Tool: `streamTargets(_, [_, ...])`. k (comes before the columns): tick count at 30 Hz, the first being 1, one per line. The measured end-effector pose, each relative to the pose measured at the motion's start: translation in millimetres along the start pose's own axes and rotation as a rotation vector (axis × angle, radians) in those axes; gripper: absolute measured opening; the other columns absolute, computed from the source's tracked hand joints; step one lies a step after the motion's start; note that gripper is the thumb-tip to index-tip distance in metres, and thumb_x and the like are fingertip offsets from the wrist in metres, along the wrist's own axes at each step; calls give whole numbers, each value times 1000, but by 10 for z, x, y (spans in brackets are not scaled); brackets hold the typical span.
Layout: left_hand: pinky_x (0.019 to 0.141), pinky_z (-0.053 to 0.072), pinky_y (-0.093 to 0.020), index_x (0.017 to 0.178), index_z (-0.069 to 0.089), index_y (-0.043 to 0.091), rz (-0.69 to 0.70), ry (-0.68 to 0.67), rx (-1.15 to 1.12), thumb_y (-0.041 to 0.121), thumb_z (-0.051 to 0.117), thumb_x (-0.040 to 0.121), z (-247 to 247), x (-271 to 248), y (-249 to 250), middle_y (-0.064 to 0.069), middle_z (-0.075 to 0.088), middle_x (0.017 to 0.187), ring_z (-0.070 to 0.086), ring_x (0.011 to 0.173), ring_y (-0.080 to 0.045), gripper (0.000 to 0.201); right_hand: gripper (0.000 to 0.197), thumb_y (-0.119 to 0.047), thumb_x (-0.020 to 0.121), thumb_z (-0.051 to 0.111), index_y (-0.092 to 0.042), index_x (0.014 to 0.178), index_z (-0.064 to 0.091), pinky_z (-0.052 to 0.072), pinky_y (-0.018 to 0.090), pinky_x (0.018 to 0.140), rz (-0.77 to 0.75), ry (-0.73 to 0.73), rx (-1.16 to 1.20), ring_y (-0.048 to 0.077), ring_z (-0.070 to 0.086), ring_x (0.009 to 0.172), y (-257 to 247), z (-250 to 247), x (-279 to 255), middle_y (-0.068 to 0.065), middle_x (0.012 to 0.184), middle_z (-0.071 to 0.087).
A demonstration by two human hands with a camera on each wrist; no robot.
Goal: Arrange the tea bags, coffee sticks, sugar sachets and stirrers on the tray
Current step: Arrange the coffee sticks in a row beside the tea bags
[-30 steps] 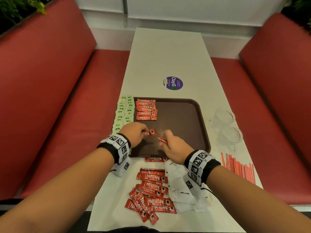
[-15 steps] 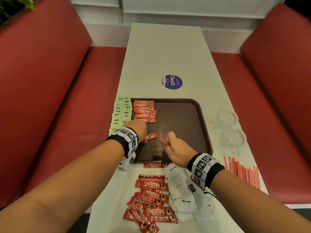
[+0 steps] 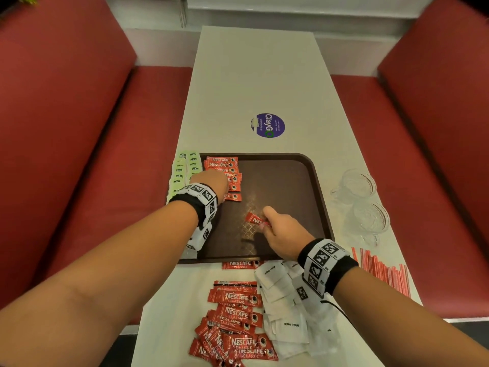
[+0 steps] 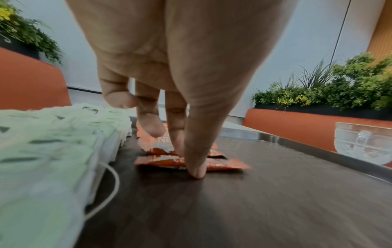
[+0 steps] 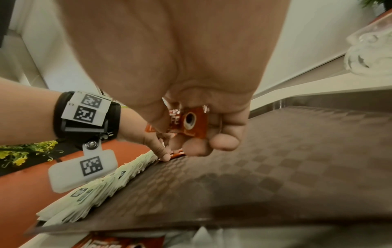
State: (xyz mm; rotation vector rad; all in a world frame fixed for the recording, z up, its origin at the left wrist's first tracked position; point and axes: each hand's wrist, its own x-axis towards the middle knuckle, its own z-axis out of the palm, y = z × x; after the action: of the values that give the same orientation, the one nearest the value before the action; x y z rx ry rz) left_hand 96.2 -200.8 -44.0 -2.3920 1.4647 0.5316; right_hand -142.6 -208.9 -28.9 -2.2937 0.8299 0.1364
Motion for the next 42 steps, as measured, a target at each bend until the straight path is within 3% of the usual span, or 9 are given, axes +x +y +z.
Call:
streamTargets(7, [83, 56, -38, 104, 72, 24, 49, 61, -12, 35, 72, 85, -47, -57, -38, 0, 69, 101, 66, 92, -23, 22, 12, -31, 107, 39, -24, 99, 44, 54, 40, 67, 1, 2, -29, 23, 61, 70, 8, 4, 40, 4, 81, 64])
streamTargets(12, [76, 47, -30, 101, 73, 27, 363, 131, -291, 53, 49, 97, -119, -438, 40, 10, 67, 88, 61, 84, -12, 36, 17, -31, 106, 42, -17, 101, 51, 54, 42, 72, 18, -16, 7, 22, 61, 73, -32, 5, 86, 4, 86, 63])
streamTargets(17, [75, 50, -26, 98, 73, 29, 557, 60, -283, 45, 65, 90, -44, -668, 118, 13, 66, 85, 59, 79, -5, 20, 12, -30, 104, 48, -20, 97, 51, 52, 38, 69, -11, 4, 6, 21, 60, 76, -78, -43, 93, 4, 88, 64])
streamTargets(21, [77, 48, -28, 95, 73, 27, 510, 75, -304, 37, 68, 89, 1, -716, 14, 12, 66, 82, 59, 78, -6, 12, 13, -33, 102, 54, -27, 91, 51, 43, 30, 63, 15, 25, -55, 18, 59, 74, -75, -76, 118, -1, 83, 63])
streamTargets(27, [76, 49, -29, 98, 70, 26, 506, 86, -279, 39, 64, 92, 72, -807, 74, 10, 63, 87, 58, 81, -9, 16, 17, -37, 99, 57, -21, 103, 59, 53, 38, 73, -19, 54, -100, 22, 62, 80, -145, -28, 141, 1, 89, 67])
streamTargets(32, [89, 48, -37, 105, 72, 30, 251, 124, -138, 40, 60, 94, 59, -666, -151, 6, 67, 99, 60, 98, -18, 18, 42, -33, 93, 66, -26, 132, 49, 52, 33, 88, -63, 104, -81, 17, 61, 98, -119, 71, 21, -5, 122, 52])
streamTargets(36, [99, 39, -42, 112, 70, 36, 153, 1, -12, 43, 60, 94, 118, -566, -134, 7, 67, 110, 56, 110, -20, 22, 18, -34, 98, 56, -27, 111, 67, 52, 36, 84, -235, -142, -328, 16, 58, 91, -112, 143, -60, -6, 105, 55])
streamTargets(40, [101, 36, -41, 99, 71, 36, 85, -29, -20, 44, 69, 87, 140, -484, -60, 10, 67, 101, 57, 110, -17, 14, 29, -28, 99, 47, -19, 88, 73, 53, 35, 73, -315, -279, -467, 16, 57, 75, -151, 210, -108, -8, 82, 64])
streamTargets(42, [99, 39, -39, 93, 69, 35, 59, -16, -40, 45, 71, 86, 149, -467, -41, 10, 67, 99, 58, 107, -17, 13, 32, -32, 100, 44, -18, 96, 73, 56, 39, 75, -294, -337, -542, 21, 63, 79, -195, 233, -142, -4, 86, 70])
